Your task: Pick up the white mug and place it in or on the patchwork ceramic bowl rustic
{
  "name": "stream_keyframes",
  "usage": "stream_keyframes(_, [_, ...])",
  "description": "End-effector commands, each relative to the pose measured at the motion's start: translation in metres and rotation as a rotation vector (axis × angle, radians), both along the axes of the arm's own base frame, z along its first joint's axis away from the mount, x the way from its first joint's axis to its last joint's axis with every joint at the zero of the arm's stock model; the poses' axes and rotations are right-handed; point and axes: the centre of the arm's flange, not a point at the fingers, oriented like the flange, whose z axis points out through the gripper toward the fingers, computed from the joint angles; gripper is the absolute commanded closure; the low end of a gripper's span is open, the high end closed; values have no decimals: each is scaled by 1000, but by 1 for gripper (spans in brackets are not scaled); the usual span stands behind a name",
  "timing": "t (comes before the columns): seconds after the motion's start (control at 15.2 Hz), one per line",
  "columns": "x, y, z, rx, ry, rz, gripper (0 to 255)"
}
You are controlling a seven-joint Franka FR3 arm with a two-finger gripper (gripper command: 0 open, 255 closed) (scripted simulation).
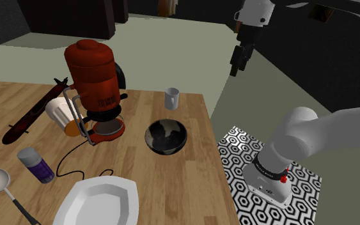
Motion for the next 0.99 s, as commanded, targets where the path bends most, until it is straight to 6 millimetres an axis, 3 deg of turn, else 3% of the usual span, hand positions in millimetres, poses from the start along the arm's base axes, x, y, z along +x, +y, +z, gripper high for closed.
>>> stream_keyframes(0.0, [0,0,0,0,0,0,0])
stream_keyframes(0.92, [148,-2,-109,-21,-8,14,0])
